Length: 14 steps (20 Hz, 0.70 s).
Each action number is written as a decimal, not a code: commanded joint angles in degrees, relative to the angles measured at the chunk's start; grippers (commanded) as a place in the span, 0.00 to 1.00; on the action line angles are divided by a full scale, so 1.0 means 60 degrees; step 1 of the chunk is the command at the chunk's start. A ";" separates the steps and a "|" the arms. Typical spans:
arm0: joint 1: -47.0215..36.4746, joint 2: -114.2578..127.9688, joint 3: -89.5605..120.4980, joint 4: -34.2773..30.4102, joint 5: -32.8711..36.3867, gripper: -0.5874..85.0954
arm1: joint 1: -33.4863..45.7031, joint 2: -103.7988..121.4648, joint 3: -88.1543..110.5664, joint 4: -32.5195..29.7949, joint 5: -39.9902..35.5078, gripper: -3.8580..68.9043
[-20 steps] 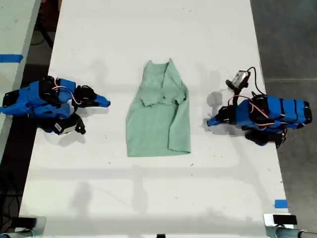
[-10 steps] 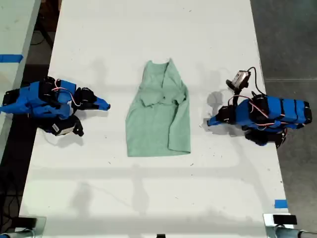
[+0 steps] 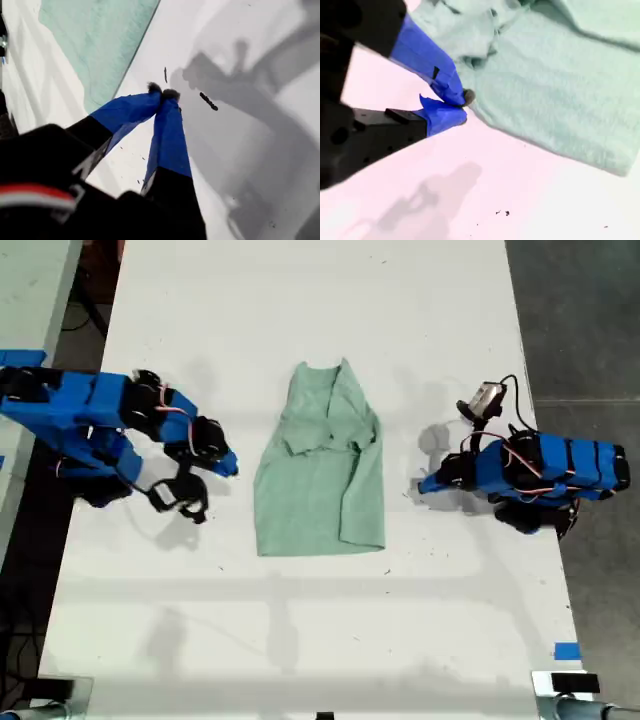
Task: Fold t shirt
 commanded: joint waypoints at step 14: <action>0.0000 -0.6973 -0.3413 -0.0674 -0.0571 0.05 | 0.0029 0.0146 0.0571 0.0029 0.0044 0.06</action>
